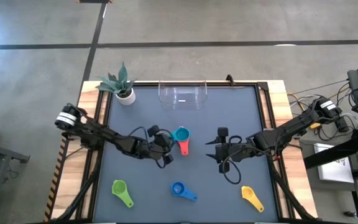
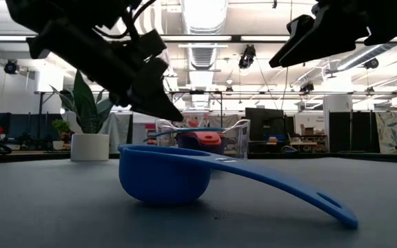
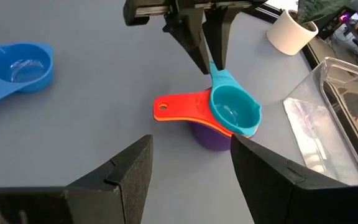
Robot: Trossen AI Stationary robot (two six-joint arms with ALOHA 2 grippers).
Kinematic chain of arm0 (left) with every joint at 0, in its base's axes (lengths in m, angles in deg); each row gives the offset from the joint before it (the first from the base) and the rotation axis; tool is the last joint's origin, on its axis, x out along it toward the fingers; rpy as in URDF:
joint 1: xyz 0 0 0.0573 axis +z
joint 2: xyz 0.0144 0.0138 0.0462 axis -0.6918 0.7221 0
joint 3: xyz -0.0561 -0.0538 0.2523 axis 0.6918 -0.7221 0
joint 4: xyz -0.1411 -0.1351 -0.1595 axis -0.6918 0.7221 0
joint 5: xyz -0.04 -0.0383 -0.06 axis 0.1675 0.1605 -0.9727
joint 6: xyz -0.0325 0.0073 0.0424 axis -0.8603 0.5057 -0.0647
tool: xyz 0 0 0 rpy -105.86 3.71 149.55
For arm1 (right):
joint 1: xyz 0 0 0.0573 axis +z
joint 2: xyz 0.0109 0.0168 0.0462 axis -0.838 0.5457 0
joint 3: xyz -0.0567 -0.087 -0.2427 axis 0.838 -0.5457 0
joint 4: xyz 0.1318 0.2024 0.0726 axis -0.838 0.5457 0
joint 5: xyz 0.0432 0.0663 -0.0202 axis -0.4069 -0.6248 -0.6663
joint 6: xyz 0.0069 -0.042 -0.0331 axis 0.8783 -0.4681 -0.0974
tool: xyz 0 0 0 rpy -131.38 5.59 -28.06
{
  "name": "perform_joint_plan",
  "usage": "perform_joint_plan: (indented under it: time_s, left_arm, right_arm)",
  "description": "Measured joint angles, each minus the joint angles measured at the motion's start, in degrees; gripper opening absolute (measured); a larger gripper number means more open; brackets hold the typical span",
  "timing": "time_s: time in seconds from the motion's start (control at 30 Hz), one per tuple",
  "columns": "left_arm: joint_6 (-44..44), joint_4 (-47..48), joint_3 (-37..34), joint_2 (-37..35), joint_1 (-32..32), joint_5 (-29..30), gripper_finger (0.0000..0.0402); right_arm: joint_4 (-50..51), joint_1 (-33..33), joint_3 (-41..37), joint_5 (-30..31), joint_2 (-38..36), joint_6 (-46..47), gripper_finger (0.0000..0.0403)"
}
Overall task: Nest measuring cups in basket
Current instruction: Stack the light blue measuring cup on top of the red measuring cup
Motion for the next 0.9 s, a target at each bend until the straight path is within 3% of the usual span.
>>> perform_joint_plan:
  time_s: [0.33,0.53,0.63,0.73,0.9]
  left_arm:
    - [2.2,5.4,1.8,-2.5,0.1,0.9,0.0084]
    - [-3.8,6.7,-3.4,-5.3,0.3,2.3,0.0084]
    - [-7.3,6.5,-5.6,-6.1,0.6,2.4,0.0084]
    - [-9.6,6.4,-6.8,-6.5,1.0,2.5,0.0084]
    - [-10.2,6.3,-7.0,-6.6,1.7,3.7,0.0084]
  right_arm:
    - [-4.6,-1.6,-2.0,0.0,0.2,4.1,0.0203]
    - [-9.2,-4.7,-6.0,-0.5,0.3,6.0,0.0203]
    - [-12.1,-6.2,-7.7,-3.5,0.7,6.2,0.0196]
    - [-17.4,-8.0,-9.4,-9.0,2.3,6.3,0.0166]
    - [-22.5,-10.5,-9.8,-14.1,7.2,6.3,0.0077]
